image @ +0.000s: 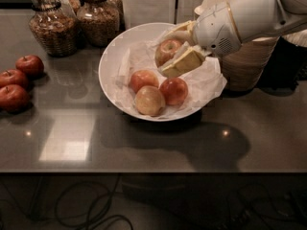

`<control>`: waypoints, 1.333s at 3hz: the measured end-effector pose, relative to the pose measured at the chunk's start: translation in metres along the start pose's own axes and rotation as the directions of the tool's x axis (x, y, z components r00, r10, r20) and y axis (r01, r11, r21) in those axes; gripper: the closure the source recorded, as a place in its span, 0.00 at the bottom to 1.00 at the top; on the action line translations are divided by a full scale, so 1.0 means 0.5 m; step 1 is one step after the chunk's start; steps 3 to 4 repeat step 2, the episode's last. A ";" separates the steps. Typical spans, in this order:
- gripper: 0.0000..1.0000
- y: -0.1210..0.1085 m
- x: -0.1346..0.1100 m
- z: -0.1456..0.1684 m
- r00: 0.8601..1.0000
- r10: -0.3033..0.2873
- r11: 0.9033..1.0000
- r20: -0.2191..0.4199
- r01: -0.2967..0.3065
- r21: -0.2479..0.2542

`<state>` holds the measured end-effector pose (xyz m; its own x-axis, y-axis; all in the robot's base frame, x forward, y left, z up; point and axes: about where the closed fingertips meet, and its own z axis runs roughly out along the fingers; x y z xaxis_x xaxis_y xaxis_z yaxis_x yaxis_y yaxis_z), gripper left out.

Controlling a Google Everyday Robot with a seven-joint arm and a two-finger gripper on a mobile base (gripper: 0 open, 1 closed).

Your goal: Pick apple from white bowl

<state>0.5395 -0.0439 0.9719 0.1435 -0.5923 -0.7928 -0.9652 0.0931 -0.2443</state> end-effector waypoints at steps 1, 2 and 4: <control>1.00 -0.033 -0.019 -0.053 0.997 -0.019 0.999 0.076 0.016 0.040; 1.00 -0.033 -0.019 -0.053 0.997 -0.019 0.999 0.076 0.016 0.040; 1.00 -0.033 -0.019 -0.053 0.997 -0.019 0.999 0.076 0.016 0.040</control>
Offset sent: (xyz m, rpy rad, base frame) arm 0.0062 -0.0145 0.0173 0.0581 -0.0295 -0.0019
